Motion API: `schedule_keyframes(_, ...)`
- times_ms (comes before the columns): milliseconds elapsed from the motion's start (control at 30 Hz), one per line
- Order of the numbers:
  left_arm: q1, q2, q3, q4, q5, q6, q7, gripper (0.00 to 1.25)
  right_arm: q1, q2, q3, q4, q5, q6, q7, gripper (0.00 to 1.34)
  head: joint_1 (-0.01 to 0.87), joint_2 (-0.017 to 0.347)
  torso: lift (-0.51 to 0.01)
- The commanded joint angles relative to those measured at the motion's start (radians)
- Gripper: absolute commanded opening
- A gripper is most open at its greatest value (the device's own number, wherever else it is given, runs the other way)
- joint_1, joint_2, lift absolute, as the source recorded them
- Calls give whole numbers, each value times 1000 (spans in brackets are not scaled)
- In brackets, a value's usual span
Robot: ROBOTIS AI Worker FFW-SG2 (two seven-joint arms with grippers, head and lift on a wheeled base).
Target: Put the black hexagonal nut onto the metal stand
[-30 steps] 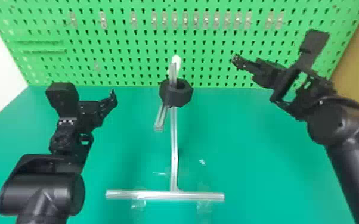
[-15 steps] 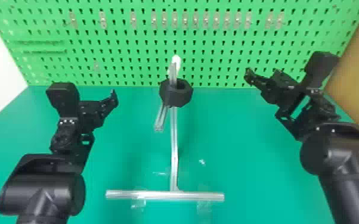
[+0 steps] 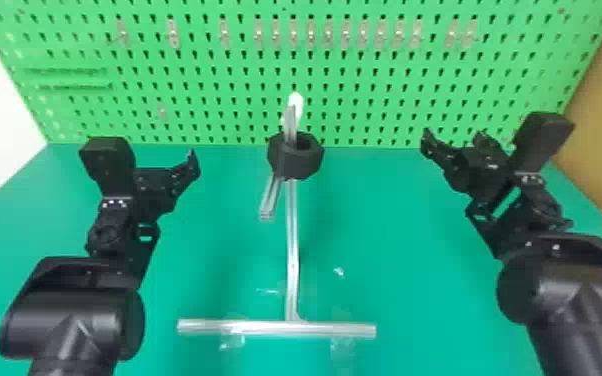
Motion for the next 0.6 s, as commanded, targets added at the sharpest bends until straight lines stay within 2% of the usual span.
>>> schedule_keyframes(0,-1,0,-3,0,-1,2,0,1092,28,-4,24,2,16,-67,-36,1111,693,81,-1)
schedule_keyframes(567,-5,-1,-6,0,-9,12,0,1092,80,-11,58,20,52,-145,-77,1111,693,81,-1)
